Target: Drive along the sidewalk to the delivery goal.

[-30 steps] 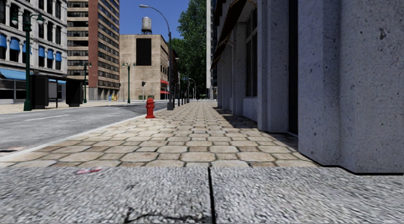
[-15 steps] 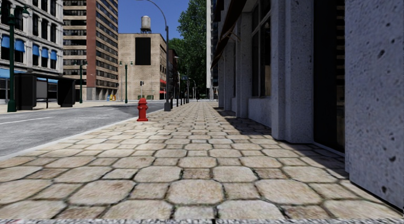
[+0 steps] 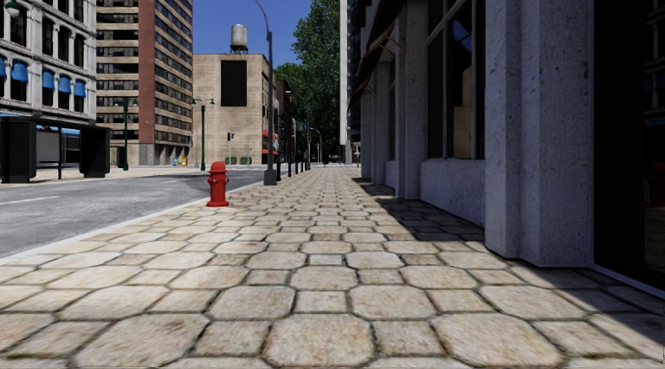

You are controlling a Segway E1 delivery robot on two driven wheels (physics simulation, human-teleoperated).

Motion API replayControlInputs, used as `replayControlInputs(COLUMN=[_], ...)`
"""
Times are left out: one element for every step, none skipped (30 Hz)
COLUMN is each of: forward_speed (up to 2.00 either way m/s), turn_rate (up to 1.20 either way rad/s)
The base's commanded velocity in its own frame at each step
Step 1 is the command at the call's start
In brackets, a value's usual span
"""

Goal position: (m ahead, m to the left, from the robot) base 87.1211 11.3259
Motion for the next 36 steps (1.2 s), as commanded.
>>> replayControlInputs(forward_speed=[2.0,2.0,2.0,2.0,2.0,2.0,2.0,2.0,2.0,2.0,1.99,1.99,1.96,1.94,1.93,1.93,1.93,1.93,1.93,1.93,1.93,1.93,1.93,1.94,1.95,1.95,1.95,1.96,1.96,1.96,1.96,1.96,1.96,1.96,1.96,1.96], turn_rate=[0.0,0.0,0.0,0.0,0.0,0.0,0.0,0.0,0.0,0.0,0.0,0.0,0.0,0.0,0.0,0.0,0.0,0.0,0.0,0.0,0.0,0.0,0.0,0.0,0.0,0.0,0.0,0.0,0.0,0.0,0.0,0.0,0.0,0.0,0.0,0.0])
